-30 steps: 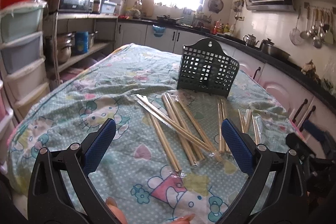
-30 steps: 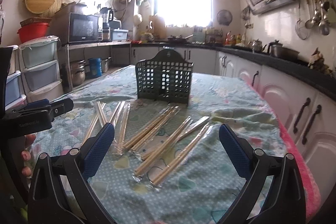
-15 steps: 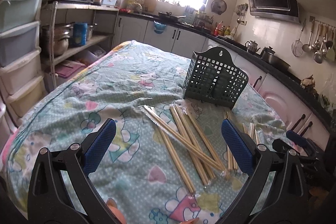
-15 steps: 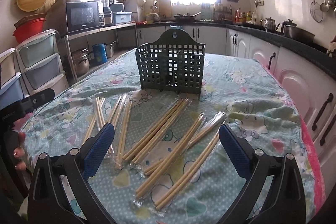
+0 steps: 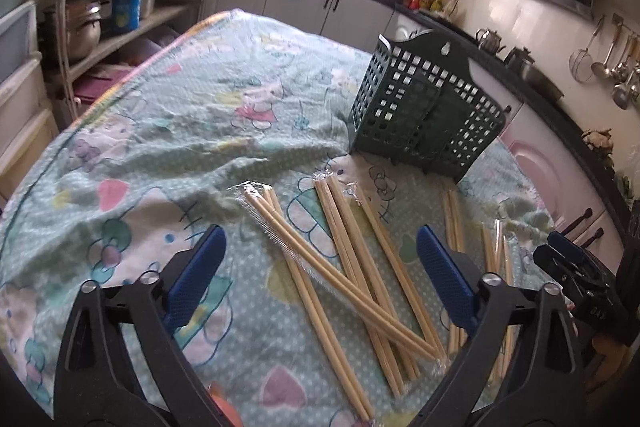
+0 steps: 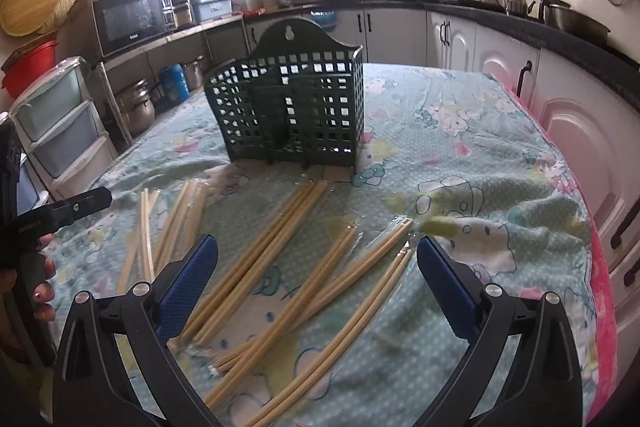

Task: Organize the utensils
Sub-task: 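Grasp a wooden chopstick with the left tool while the right tool grasps another chopstick, then lift the chopsticks with the left tool while the right tool lifts its chopstick toward the caddy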

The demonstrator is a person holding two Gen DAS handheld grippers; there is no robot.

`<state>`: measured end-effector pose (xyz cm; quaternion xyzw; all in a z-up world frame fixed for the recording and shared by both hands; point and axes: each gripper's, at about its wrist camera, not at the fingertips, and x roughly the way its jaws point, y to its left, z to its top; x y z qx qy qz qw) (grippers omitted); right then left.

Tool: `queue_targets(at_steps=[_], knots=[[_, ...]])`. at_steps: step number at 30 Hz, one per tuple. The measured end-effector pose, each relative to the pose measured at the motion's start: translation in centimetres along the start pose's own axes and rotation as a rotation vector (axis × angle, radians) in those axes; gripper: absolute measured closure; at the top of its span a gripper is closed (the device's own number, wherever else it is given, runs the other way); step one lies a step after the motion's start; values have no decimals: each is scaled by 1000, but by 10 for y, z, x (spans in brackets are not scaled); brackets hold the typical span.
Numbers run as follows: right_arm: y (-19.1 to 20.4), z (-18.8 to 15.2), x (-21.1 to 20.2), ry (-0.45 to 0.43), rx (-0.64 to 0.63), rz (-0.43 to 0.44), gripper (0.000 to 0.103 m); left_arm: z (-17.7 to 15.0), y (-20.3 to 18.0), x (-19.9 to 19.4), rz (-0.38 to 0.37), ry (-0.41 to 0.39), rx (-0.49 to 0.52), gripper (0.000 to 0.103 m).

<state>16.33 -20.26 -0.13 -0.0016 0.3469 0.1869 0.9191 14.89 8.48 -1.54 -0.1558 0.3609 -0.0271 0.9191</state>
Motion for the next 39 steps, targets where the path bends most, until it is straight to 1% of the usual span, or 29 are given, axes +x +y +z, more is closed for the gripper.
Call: queue_targets(at_steps=[2,5,7,9,11,12,13,15,18,21,24,29,31,34,36,37,39], knots=[[-2,4,8,20,-2,2,6,4,1,8,4,28,-7,25],[-1,10,20,52,-15,18,7,7,5,19,4,61,-23,30],[-2,14,29,80,-21,28,10,9,11,27,4,80,-52,32],[-2,17,39,114,-22,34,18,11,18,33,17,98,-81,32],[-3,18,49,145,-21,36,22,12,23,38,14,112,-101,32],[-3,19,54,160,-22,36,26,12,26,41,17,120,-114,32],[-5,19,60,184,-20,42,28,12,30,44,19,130,-129,34],[-8,19,68,215,-5,53,40,12,36,49,11,141,-157,37],[-14,17,79,259,17,61,49,14,37,51,11,140,-154,38],[-17,17,85,282,21,59,54,15,37,53,13,138,-154,39],[-20,19,92,297,41,71,56,16,38,55,20,136,-155,43],[-23,24,98,305,71,82,62,20,44,59,33,142,-180,59],[-24,26,100,303,83,93,66,21,46,61,35,147,-183,62],[-24,29,101,304,100,114,75,23,47,63,49,155,-186,70],[-22,31,102,306,96,128,85,24,49,63,58,160,-189,76],[-20,31,102,308,94,135,87,25,50,63,62,162,-192,80],[-18,32,103,309,95,149,89,24,54,62,55,162,-208,83]])
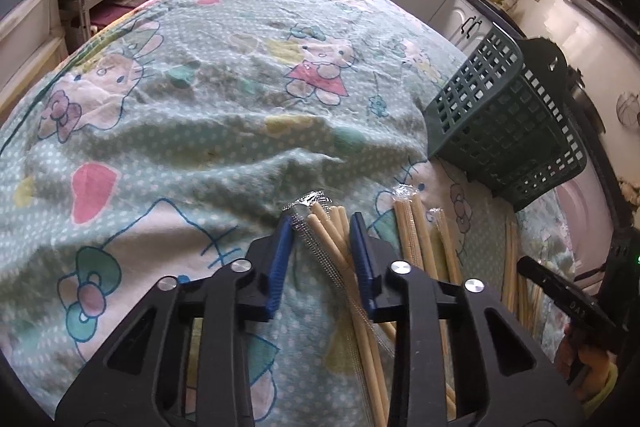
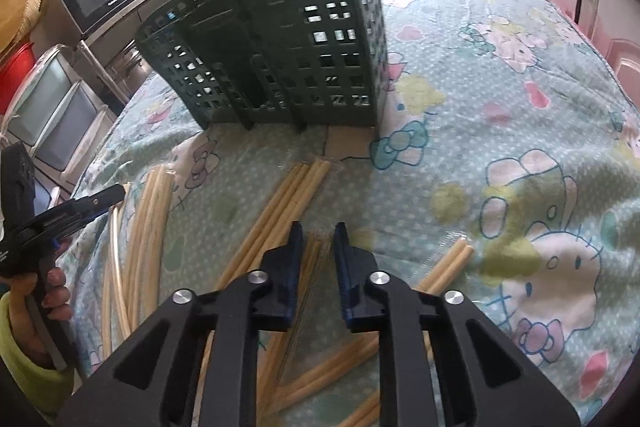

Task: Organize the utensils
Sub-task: 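Lift the chopsticks with the left tool while the right tool lifts its chopstick toward the caddy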

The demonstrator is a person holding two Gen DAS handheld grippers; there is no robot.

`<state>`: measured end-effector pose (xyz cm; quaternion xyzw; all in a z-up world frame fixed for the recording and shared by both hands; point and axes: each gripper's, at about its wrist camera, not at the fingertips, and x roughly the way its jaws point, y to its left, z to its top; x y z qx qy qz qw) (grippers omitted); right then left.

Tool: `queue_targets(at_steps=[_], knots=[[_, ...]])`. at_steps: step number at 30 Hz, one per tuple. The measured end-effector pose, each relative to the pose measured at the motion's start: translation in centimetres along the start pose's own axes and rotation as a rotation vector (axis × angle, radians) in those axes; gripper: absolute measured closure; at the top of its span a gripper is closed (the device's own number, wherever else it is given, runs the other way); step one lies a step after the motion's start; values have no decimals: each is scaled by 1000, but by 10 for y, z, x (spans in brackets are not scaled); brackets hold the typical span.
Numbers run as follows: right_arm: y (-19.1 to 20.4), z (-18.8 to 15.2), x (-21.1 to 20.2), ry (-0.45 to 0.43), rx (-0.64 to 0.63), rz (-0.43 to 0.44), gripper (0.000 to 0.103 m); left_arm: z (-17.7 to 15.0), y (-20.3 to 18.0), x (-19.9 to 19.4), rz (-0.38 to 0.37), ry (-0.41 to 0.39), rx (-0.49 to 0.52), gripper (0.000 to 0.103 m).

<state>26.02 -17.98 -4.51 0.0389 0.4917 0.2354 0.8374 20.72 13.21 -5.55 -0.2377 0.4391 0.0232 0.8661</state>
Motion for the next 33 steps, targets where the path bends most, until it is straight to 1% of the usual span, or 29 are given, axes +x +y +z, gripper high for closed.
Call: queue_targets(at_steps=[6,8,16,25,33], knots=[[5,2,-5,-15,-9,24,91,0,1,-12,-23,-12,7,96],[6,3,-7,-21,-12,33,93,1,-1,-18,-33,-23,15,98],[16,9,-30,-71,-41,82,94,7,-29,-49,-78,-85,98,99],[23,17,-82,-176,-89,112,96,23,-82,-84,-137,-165,215,101],[23,25,-123,-269,-96,129,96,36,-125,-108,-192,-220,292,102]])
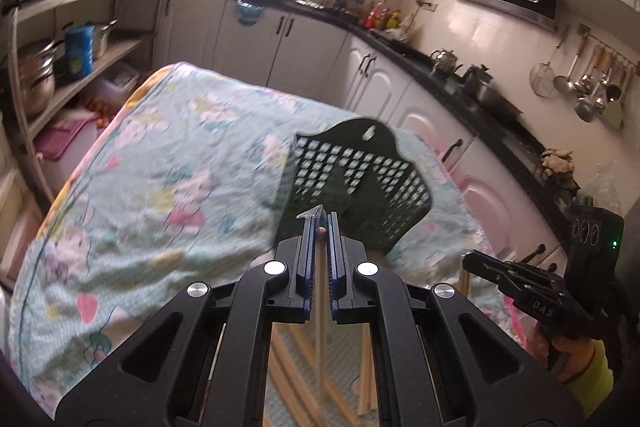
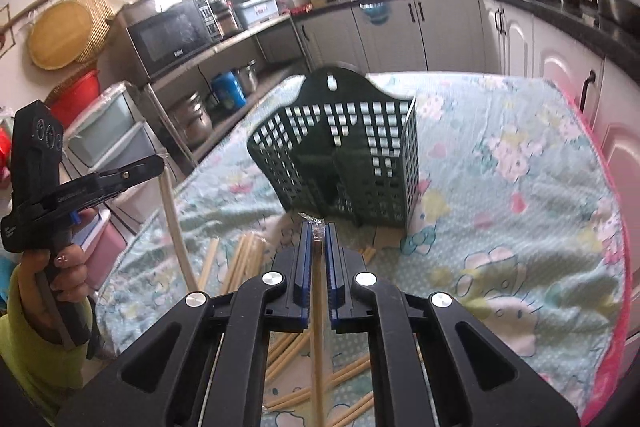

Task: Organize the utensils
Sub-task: 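Lift the chopsticks with the left tool while the right tool lifts its chopstick toward the caddy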

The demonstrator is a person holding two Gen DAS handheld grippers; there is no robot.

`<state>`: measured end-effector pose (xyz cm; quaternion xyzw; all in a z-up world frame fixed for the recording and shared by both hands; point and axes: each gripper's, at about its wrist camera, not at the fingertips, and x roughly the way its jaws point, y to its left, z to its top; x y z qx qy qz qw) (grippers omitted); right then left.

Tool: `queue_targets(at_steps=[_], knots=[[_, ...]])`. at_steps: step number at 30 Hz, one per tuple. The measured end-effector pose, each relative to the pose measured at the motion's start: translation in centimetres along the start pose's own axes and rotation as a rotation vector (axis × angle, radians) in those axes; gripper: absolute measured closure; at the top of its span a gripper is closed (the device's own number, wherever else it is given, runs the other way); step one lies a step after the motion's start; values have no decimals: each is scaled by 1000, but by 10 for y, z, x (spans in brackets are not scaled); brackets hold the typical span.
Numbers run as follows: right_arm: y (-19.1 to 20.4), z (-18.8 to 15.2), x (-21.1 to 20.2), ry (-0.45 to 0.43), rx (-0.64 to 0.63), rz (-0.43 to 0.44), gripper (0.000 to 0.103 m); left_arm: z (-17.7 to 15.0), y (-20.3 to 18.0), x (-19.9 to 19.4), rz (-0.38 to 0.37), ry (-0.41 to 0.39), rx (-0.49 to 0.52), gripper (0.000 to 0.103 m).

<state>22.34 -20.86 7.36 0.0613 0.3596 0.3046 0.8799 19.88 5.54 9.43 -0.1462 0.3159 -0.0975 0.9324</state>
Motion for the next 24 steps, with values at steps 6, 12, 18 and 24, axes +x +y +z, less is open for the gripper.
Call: queue_targets(at_steps=[6,12,18,24], knots=[[6,16,-22,-81,-15,2,97,20,-21,-6,-24,-38,46,102],[13,31,-39,-176,-50,15,97,39,-36,-12,-42,-74,76,102],[15,56,-48,-253,-52,14,97,65,-51,-19,-50,-126,110,102],[13,88,-56,-331,-41,13,97,89,-62,-26,-54,-171,132,102]])
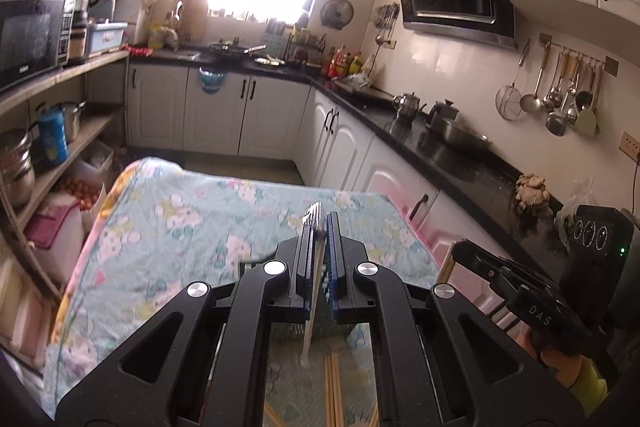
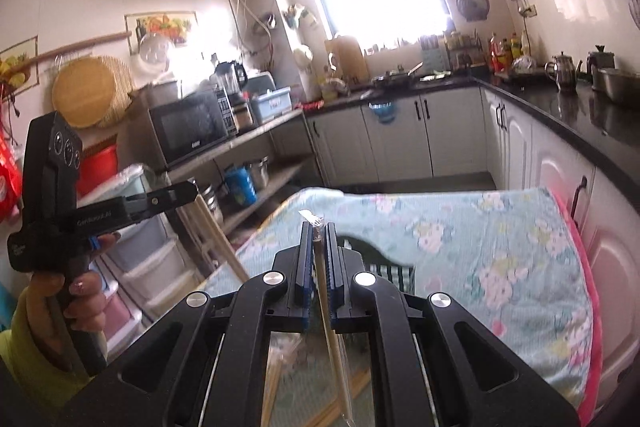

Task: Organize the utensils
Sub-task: 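Lift the chopsticks with the left tool while the right tool lifts its chopstick toward the caddy, then lower the left tool's chopstick into the green caddy while the right tool inserts its chopstick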

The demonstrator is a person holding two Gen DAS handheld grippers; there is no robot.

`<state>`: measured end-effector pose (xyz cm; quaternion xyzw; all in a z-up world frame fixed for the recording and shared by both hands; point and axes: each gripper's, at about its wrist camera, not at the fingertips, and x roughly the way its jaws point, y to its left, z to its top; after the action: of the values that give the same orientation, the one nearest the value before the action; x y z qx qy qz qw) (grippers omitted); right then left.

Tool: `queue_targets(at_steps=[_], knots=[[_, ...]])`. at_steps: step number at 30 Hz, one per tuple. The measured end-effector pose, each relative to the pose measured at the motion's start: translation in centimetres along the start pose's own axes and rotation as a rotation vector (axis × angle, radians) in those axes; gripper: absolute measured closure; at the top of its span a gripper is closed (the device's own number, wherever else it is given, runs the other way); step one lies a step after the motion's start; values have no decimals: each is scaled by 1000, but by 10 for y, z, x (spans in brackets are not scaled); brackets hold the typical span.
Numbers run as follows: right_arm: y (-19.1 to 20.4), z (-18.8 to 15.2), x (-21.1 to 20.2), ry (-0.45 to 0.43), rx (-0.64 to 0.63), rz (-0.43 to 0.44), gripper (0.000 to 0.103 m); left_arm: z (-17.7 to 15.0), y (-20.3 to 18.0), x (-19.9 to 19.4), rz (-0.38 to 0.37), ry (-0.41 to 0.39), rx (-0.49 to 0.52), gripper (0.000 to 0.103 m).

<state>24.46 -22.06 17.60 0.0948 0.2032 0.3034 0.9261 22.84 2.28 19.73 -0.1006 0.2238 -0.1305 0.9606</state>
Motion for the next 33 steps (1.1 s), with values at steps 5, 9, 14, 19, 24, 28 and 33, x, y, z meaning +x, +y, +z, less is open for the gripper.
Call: queue_targets(at_steps=[5,9,14,19,24,28,33], knots=[[-2,24,8,-54,-11,-12,97,22,-4,-1,-1,-47,5,102],[-3,37,19,-76,-6,-20,97,35,-6,0,6,-86,10,102],[-7,52,30,-112,-4,-37,97,45,-7,8,35,-118,29,102],[-11,62,41,-145,-15,-68,97,45,3,25,62,-120,19,102],[-16,64,51,-161,-16,-91,97,34,15,41,74,-117,13,102],[-23,61,64,-167,4,-99,97,25,24,53,75,-105,-4,102],[-31,46,84,-158,0,-143,97,11,29,62,70,-98,1,102]])
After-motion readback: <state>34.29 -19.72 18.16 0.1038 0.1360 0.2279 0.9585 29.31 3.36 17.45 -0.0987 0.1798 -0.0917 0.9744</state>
